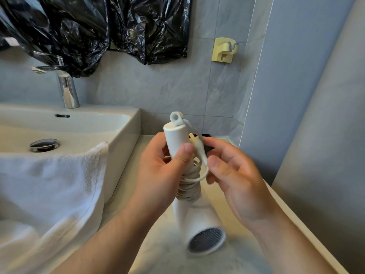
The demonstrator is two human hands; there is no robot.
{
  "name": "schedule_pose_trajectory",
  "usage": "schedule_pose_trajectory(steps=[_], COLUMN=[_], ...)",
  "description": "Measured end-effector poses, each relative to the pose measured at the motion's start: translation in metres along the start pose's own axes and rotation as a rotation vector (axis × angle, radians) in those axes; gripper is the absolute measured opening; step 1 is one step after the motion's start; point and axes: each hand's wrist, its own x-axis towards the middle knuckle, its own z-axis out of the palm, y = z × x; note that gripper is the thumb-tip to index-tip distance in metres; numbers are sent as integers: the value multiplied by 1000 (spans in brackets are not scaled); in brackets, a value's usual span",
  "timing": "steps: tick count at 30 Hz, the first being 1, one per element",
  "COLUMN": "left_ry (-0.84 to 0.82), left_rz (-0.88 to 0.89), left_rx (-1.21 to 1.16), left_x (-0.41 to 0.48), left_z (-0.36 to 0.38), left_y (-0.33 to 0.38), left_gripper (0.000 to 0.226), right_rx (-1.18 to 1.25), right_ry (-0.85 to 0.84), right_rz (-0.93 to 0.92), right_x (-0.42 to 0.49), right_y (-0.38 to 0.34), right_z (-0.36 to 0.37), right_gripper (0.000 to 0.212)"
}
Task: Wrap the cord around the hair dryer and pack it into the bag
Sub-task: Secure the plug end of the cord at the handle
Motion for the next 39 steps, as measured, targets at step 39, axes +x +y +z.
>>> schedule_pose_trajectory(steps=[39], left_ry=[-209], left_rz=[-37], left_rx=[-60], left_x=[3], left_z=[1], left_y=[1], left_gripper=[27], right_rx=[295], right_ry=[121], right_rz=[175], right_x=[11], right_y=[-3], right_z=[-7], right_gripper=[41])
